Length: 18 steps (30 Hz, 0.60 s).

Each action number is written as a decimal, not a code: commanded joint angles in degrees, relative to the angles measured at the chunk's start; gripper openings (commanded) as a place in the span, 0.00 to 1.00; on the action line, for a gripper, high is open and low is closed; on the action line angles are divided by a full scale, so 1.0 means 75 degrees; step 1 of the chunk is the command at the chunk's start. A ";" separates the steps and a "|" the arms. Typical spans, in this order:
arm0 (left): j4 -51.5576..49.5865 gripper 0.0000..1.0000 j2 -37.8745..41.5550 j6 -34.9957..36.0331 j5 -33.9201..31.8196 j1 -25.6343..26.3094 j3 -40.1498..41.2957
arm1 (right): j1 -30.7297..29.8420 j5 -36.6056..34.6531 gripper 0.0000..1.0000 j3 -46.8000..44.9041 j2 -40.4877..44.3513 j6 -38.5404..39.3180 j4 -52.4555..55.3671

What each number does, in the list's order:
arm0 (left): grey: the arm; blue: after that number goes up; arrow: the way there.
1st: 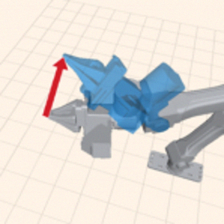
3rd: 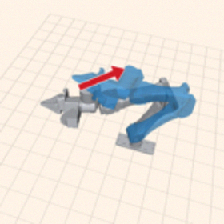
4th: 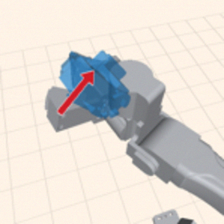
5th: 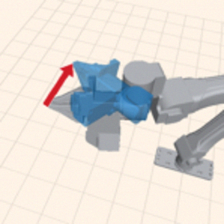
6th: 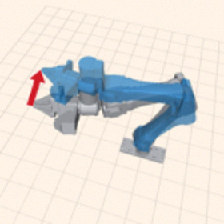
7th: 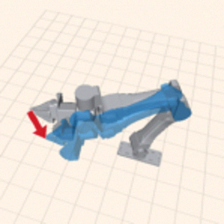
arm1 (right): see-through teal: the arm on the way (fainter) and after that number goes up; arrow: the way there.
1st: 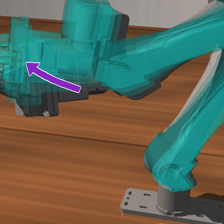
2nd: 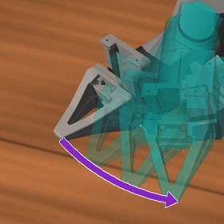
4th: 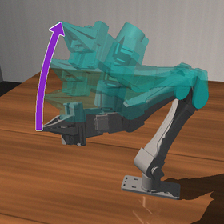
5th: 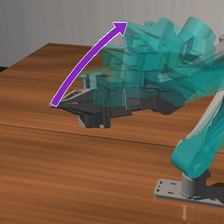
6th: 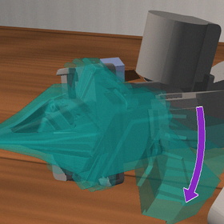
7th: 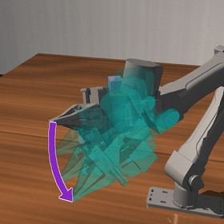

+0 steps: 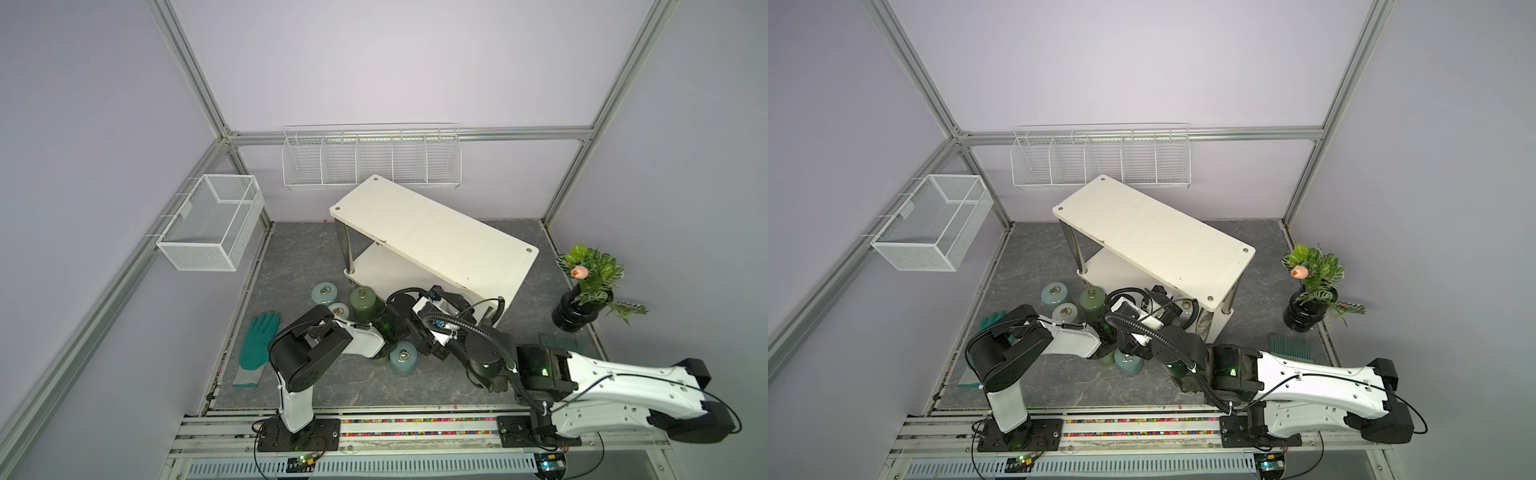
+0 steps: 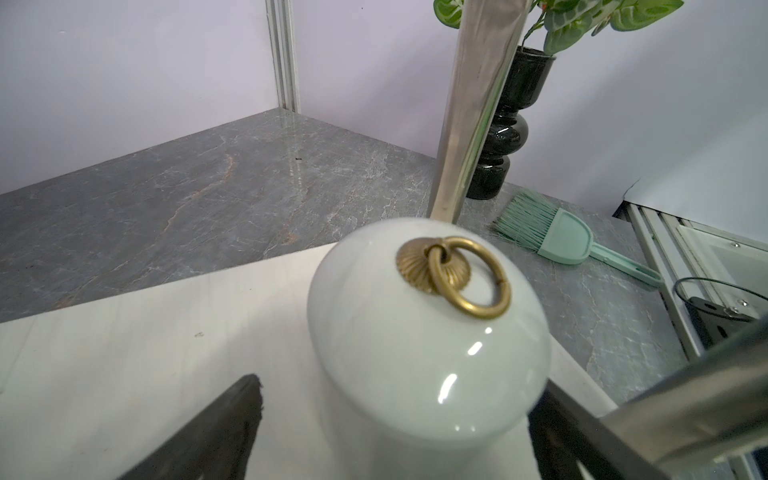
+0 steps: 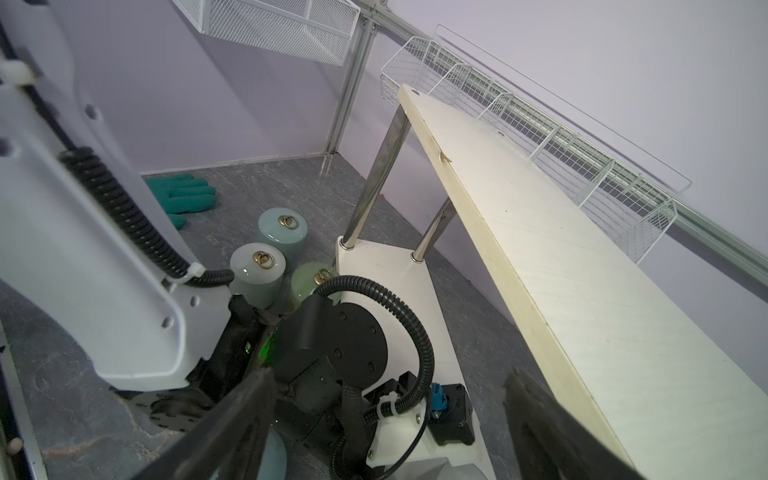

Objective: Remove the tea canisters from the shelf
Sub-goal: Pick up the tea canister from the shelf.

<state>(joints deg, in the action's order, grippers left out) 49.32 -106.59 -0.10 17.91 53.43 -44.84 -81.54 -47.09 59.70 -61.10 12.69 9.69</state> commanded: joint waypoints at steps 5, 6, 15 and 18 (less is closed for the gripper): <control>0.0662 1.00 -0.0453 0.0120 0.0202 0.0066 -0.0337 | -0.0039 -0.0061 0.89 0.0074 -0.0078 0.0054 -0.0085; 0.0728 1.00 -0.0502 0.0100 0.0208 0.0074 -0.0363 | -0.0039 -0.0070 0.89 0.0076 -0.0119 0.0065 -0.0085; 0.0913 1.00 -0.0896 0.0000 0.0186 0.0071 -0.0676 | -0.0039 -0.0066 0.89 0.0126 -0.0355 0.0142 -0.0119; 0.0938 1.00 -0.1014 -0.0064 0.0201 0.0094 -0.0780 | -0.0044 -0.0027 0.89 0.0074 -0.0316 0.0160 -0.0210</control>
<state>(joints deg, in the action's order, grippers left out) 54.24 -112.60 -0.40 18.76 53.76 -48.82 -81.54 -47.11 59.70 -63.77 13.43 9.61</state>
